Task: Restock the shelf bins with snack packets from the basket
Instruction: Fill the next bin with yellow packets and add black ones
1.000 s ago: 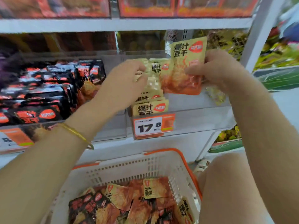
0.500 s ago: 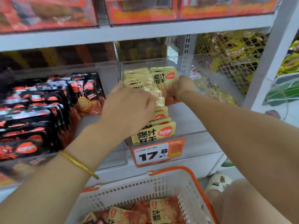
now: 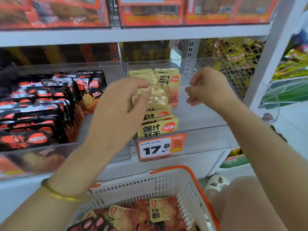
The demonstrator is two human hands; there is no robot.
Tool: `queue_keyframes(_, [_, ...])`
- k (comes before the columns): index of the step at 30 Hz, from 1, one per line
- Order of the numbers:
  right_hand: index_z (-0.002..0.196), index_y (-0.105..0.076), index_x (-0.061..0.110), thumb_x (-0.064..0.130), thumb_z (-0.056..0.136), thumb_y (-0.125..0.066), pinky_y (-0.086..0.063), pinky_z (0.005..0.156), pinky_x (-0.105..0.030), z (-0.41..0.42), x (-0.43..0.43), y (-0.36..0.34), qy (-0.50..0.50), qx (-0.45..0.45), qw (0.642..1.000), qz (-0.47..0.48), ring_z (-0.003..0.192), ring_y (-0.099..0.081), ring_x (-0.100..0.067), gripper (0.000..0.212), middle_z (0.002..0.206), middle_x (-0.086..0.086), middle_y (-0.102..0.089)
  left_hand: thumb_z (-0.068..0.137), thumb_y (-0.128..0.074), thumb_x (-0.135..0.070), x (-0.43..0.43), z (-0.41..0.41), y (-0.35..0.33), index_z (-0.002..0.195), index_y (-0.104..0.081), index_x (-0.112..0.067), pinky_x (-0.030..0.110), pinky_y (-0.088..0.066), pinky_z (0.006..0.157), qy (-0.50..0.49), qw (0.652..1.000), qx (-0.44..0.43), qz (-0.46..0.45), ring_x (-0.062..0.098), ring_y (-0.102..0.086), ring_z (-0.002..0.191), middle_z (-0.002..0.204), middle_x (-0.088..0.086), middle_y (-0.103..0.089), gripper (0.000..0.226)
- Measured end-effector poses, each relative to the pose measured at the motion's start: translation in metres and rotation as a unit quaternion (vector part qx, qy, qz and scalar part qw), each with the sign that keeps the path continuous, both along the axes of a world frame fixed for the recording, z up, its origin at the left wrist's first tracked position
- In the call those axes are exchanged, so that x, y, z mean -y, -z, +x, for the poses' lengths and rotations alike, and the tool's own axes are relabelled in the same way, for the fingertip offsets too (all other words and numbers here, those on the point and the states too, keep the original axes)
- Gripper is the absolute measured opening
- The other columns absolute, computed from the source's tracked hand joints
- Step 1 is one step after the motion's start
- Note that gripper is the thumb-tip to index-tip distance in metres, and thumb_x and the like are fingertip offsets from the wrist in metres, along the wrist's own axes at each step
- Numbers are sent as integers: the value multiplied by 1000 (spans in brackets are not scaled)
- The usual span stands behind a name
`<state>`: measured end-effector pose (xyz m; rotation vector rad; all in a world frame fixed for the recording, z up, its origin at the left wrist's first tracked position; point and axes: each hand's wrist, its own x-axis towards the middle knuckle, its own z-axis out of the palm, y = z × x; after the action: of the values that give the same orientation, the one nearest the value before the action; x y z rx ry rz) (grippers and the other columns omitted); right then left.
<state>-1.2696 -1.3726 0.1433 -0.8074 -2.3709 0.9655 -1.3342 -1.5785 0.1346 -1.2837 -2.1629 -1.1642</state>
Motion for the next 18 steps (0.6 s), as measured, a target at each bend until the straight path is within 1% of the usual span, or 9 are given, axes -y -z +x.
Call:
queue_keyframes(3, [78, -55, 3, 0, 84, -65, -59, 53, -35, 78, 57, -9, -112, -51, 989, -86, 52, -68, -22, 12, 64, -18, -66, 87, -45, -19, 42, 36, 31, 102, -66, -10, 16, -33, 90, 18, 998, -30, 43, 4, -47, 96, 100, -11, -57, 27])
queue_keyframes(6, [84, -58, 4, 3, 87, -62, -59, 62, -38, 95, 91, 38, -224, 161, 952, -130, 62, -69, -26, 5, 69, -11, -62, 83, -45, -19, 65, 60, 88, 100, -65, -16, 14, -33, 88, 53, 997, 21, -45, 5, -49, 97, 101, -13, -60, 26])
queue_keyframes(8, [86, -57, 9, 10, 91, -57, -54, 69, -36, 75, 102, 95, -279, 355, 892, -36, 66, -64, -23, 6, 75, 3, -54, 82, -43, -21, 69, 65, 129, 101, -64, -20, 20, -37, 86, 70, 987, 59, -133, 6, -50, 100, 104, -13, -62, 29])
queue_keyframes(10, [74, -50, 7, 11, 94, -47, -49, 68, -32, 56, 113, 159, -309, 487, 810, 104, 69, -51, -18, 21, 77, 0, -48, 82, -42, -21, 67, 63, 163, 101, -66, -22, 24, -40, 86, 83, 970, 84, -214, 8, -51, 102, 105, -10, -65, 31])
queue_keyframes(12, [77, -53, 1, 9, 98, -41, -41, 63, -28, 51, 119, 211, -320, 544, 757, 169, 72, -48, -20, 24, 76, -5, -47, 82, -46, -15, 64, 63, 182, 99, -67, -20, 27, -44, 81, 85, 954, 110, -266, 12, -54, 99, 102, -6, -65, 27])
queue_keyframes(14, [105, -59, 0, 14, 99, -43, -36, 60, -26, 65, 117, 251, -307, 549, 764, 142, 73, -47, -18, 22, 81, -4, -50, 85, -50, -11, 64, 63, 191, 100, -66, -18, 28, -44, 79, 78, 945, 106, -300, 16, -56, 97, 103, -4, -64, 23])
queue_keyframes(16, [129, -50, 0, 15, 99, -43, -41, 64, -19, 85, 118, 281, -321, 569, 736, 176, 104, -55, -24, 34, 103, -8, -57, 91, -46, -13, 65, 62, 196, 106, -63, -18, 27, -43, 83, 78, 941, 101, -312, 14, -53, 103, 110, -5, -61, 23])
queue_keyframes(17, [131, -48, 0, 12, 99, -41, -45, 67, -14, 95, 119, 296, -331, 601, 696, 211, 117, -52, -28, 35, 117, -11, -57, 92, -44, -14, 66, 61, 198, 110, -62, -18, 26, -41, 87, 81, 941, 108, -310, 12, -51, 107, 114, -6, -59, 25])
queue_keyframes(18, [131, -49, 1, 9, 98, -41, -48, 74, -18, 103, 120, 311, -305, 632, 684, 199, 122, -51, -29, 34, 127, -12, -55, 93, -43, -14, 67, 61, 199, 113, -61, -19, 23, -38, 91, 83, 942, 119, -301, 10, -49, 110, 118, -8, -58, 28])
